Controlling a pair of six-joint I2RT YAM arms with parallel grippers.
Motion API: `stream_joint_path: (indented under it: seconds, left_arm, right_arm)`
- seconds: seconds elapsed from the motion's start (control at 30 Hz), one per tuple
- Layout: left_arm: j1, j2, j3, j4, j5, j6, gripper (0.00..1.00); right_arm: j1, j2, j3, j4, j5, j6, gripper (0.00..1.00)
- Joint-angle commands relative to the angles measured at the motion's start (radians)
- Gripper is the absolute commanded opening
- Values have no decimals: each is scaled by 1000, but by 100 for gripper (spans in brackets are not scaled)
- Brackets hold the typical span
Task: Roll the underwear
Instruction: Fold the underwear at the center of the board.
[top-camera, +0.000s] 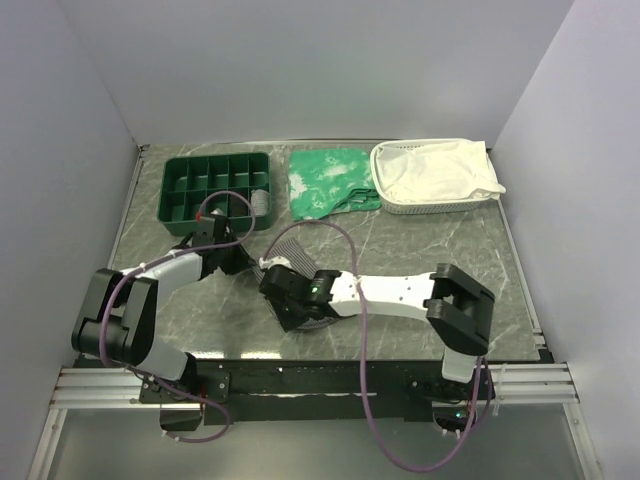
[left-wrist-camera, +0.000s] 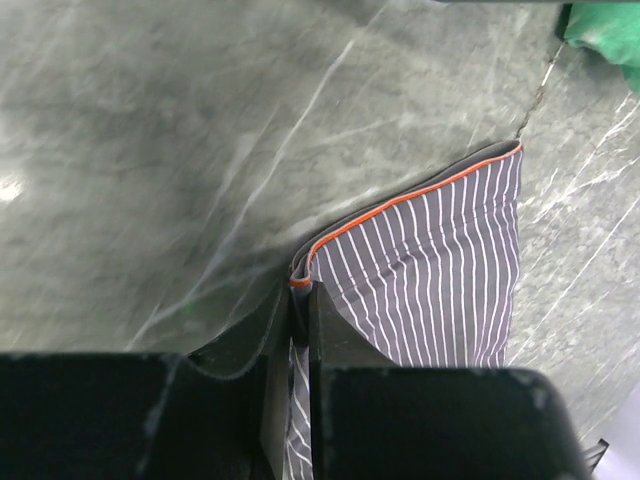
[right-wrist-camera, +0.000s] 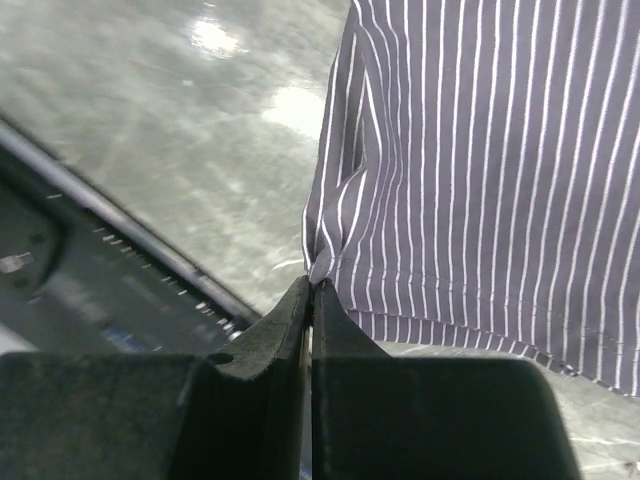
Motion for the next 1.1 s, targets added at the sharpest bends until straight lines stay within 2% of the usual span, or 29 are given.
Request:
stream_joint_path:
  seconds: [0.0, 0.47, 0.87, 1.07]
  left_arm:
    - [0, -67, -4, -68, -32, 13, 1]
    - [0, -48, 169, -259, -135, 50, 1]
    - [-1, -5, 232, -277, -80, 69, 1]
    - [-12, 11, 293, -309, -78, 78, 1]
  right_arm:
    - [-28, -93, -56, 111, -113, 26, 2]
    - [-68, -257, -240, 279, -303, 27, 0]
    - [-73, -289, -303, 309, -274, 40, 0]
    - [-125, -329, -372, 378, -297, 81, 0]
